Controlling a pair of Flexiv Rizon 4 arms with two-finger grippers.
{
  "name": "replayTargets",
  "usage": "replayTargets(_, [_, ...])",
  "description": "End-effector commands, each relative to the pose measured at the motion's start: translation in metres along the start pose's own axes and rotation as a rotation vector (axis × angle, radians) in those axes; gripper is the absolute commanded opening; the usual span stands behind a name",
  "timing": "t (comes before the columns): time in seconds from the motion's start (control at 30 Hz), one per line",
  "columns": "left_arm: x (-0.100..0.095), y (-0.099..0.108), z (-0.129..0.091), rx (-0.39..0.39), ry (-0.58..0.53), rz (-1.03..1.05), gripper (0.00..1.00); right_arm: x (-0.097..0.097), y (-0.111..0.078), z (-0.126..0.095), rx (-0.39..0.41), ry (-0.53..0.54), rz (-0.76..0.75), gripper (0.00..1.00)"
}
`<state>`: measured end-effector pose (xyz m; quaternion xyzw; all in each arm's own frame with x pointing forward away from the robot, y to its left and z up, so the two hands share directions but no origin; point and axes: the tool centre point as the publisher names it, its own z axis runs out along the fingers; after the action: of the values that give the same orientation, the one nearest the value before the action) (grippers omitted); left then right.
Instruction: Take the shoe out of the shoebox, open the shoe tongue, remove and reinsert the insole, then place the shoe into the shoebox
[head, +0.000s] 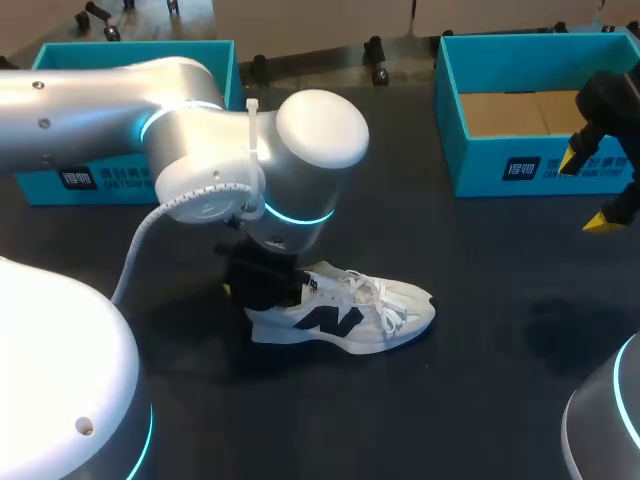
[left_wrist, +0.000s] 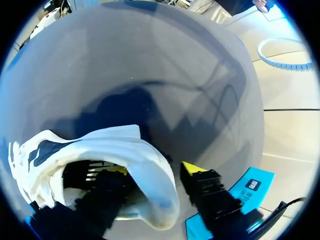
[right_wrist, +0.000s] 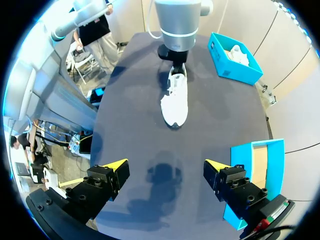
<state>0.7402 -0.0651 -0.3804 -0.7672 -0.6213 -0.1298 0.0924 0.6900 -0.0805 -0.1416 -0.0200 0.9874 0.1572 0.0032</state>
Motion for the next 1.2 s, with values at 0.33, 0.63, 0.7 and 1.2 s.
replayTargets(0.33, [0.026, 0.003, -0.036, 0.053, -0.098, -0.049, 1.00, -0.001, 0.000, 0.001, 0.002, 0.002, 0.000, 1.00])
replayTargets(0.63, [0.043, 0.010, -0.066, 0.171, -0.164, -0.135, 1.00, -0.001, 0.000, 0.001, 0.002, 0.002, 0.000, 1.00])
replayTargets(0.7, [0.046, 0.010, -0.072, 0.204, -0.191, -0.155, 1.00, -0.001, 0.000, 0.001, 0.002, 0.002, 0.000, 1.00])
replayTargets(1.2, [0.081, 0.015, -0.086, 0.432, -0.486, -0.427, 1.00, -0.001, 0.000, 0.001, 0.002, 0.002, 0.000, 1.00])
